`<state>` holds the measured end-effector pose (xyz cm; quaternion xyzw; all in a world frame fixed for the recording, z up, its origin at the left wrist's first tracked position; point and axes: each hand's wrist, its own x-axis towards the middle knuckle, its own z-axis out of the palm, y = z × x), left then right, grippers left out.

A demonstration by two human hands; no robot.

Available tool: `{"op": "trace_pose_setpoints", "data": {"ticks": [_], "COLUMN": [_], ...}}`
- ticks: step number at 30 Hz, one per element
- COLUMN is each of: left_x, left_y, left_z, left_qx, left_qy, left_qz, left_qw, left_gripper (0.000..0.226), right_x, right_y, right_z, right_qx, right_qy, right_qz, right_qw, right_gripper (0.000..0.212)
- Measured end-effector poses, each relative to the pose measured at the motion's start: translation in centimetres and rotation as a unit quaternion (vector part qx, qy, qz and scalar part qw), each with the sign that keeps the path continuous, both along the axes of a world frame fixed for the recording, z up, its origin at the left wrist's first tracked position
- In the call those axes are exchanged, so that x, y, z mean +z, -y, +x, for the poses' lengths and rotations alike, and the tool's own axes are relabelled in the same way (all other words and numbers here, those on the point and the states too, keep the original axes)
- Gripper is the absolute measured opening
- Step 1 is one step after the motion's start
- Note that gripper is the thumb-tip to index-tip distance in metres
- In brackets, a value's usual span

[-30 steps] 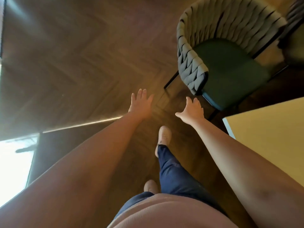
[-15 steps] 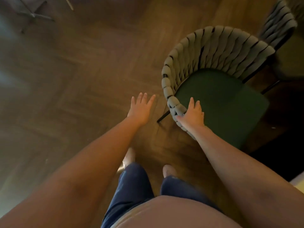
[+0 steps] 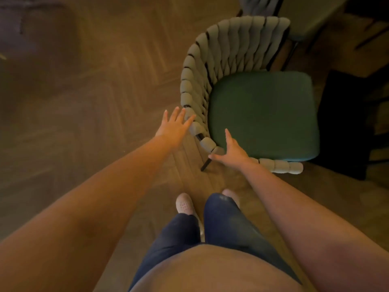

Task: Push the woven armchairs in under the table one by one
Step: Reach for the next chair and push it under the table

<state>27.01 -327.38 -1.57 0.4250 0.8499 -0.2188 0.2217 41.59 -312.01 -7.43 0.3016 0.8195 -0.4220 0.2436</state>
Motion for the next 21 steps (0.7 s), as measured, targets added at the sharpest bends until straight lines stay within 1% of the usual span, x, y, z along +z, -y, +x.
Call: {"op": "trace_pose_setpoints", "data": {"ticks": [2, 4, 6, 9, 13, 18, 21], "left_x": [-0.2, -0.4, -0.7, -1.4, -2.4, -3.4, -3.5], "left_y": [-1.2, -3.1, -4.7, -6.8, -8.6, -11.0, -12.6], "left_z": [-1.8, -3.9, -5.4, -7.6, -10.2, -15.4, -18.6], "left_qx": [-0.047, -0.103, -0.142, -0.175, -0.24, -0.348, -0.416], "left_qy": [0.01, 0.004, 0.003, -0.005, -0.012, -0.023, -0.025], "left_qz": [-0.006, -0.031, -0.069, -0.139, -0.193, -0.219, -0.2], "left_qw": [0.999, 0.994, 0.987, 0.975, 0.951, 0.911, 0.887], "left_gripper": [0.1, 0.094, 0.086, 0.072, 0.073, 0.074, 0.067], "right_x": [-0.2, -0.3, -0.3, -0.6, -0.7, -1.3, -1.6], "right_y": [-0.1, -0.6, -1.1, -2.0, -2.8, -1.8, -0.8], "right_z": [-0.6, -1.6, -2.6, -4.2, -6.4, -9.6, -12.4], "right_qx": [0.002, -0.033, -0.055, -0.079, -0.097, -0.134, -0.204], "right_qy": [0.019, 0.022, 0.012, 0.003, 0.013, 0.035, 0.038], "right_qz": [-0.001, -0.015, -0.033, -0.064, -0.084, -0.125, -0.141], "right_qw": [1.0, 0.999, 0.998, 0.995, 0.992, 0.982, 0.968], "right_gripper": [0.117, 0.117, 0.115, 0.112, 0.109, 0.106, 0.091]}}
